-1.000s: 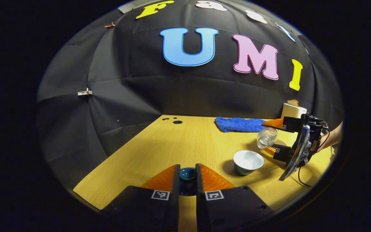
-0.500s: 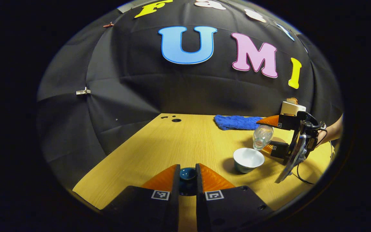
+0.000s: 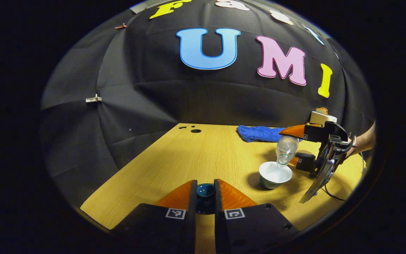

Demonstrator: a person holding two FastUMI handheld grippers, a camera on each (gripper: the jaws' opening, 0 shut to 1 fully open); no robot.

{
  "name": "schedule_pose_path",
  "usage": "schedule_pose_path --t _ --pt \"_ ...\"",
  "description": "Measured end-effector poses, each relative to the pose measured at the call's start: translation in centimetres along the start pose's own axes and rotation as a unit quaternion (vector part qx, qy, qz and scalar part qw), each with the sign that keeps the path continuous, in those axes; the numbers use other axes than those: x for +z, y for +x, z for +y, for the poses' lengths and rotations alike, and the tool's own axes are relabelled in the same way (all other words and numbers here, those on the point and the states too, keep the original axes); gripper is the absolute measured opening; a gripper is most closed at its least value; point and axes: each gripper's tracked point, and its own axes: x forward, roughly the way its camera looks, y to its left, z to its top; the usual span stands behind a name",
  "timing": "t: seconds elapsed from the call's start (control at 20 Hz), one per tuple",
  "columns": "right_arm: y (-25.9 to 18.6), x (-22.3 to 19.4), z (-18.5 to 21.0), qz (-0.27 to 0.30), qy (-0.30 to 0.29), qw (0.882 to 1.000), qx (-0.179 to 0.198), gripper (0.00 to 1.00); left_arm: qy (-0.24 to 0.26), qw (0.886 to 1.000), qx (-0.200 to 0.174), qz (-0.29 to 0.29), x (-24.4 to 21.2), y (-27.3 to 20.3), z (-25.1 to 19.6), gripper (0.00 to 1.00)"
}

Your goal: Open the teacup lid with one hand, grasp the water bottle and pour water into the teacup with the other hand; after pouring, place the water bottle on the coaster and then close the teacup lid.

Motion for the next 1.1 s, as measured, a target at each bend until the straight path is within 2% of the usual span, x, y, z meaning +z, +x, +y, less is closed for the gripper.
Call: schedule_pose_path --t 0.2,0.25,0.3,0.4,1.1 --pt "0.1 0.0 -0.2 -0.005 -0.014 1.000 -0.003 0.72 0.002 1.000 -0.001 -0.001 0.1 -0.2 -0.2 0.25" --pt "0.2 0.1 -0.4 -0.008 -0.020 1.000 -0.005 0.72 0.003 1.000 -0.002 -0.001 0.2 -0.3 -0.3 0.22" --pt "0.2 0.1 -0.4 -0.011 -0.023 1.000 -0.004 0.72 0.004 1.000 -0.003 -0.001 0.2 -0.3 -0.4 0.29" --pt "0.4 0.1 -0.3 -0.015 -0.024 1.000 -0.004 0.72 0.005 1.000 -0.004 0.001 0.0 -0.3 -0.4 0.25" --pt "0.7 0.3 -1.1 -0.040 -0.069 0.997 -0.006 0.72 -0.002 1.000 0.005 0.005 -0.7 -0.8 -0.3 0.25"
